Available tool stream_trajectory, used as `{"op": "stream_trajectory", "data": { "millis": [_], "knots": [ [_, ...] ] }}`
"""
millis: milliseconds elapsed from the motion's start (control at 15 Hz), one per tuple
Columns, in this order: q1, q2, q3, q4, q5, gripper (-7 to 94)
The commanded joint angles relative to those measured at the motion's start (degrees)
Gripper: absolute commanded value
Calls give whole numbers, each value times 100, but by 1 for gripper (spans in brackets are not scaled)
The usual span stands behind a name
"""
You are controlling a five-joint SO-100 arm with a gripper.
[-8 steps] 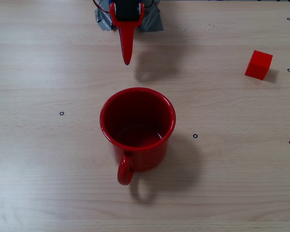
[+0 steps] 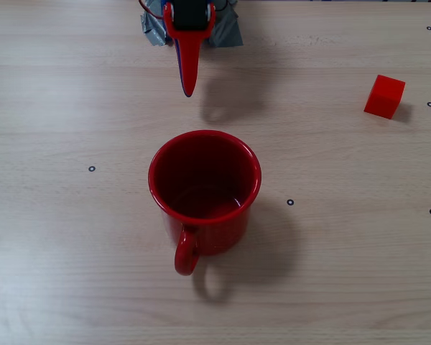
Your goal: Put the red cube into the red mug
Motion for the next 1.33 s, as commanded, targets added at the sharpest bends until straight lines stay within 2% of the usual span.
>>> {"op": "stream_trajectory", "data": {
  "millis": [0,400,667,800,1067,1267],
  "knots": [
    [-88,334,176,-70,-123,0],
    [-114,-1204,-1336,-18,-378,0],
    [-220,-2347,-2988,316,-738,0],
    [-466,-3023,-4113,958,-782,0],
    [-1020,-4438,-6627,2452,-132,0],
    [-1670,-5300,-8438,3683,677,0]
  ]
}}
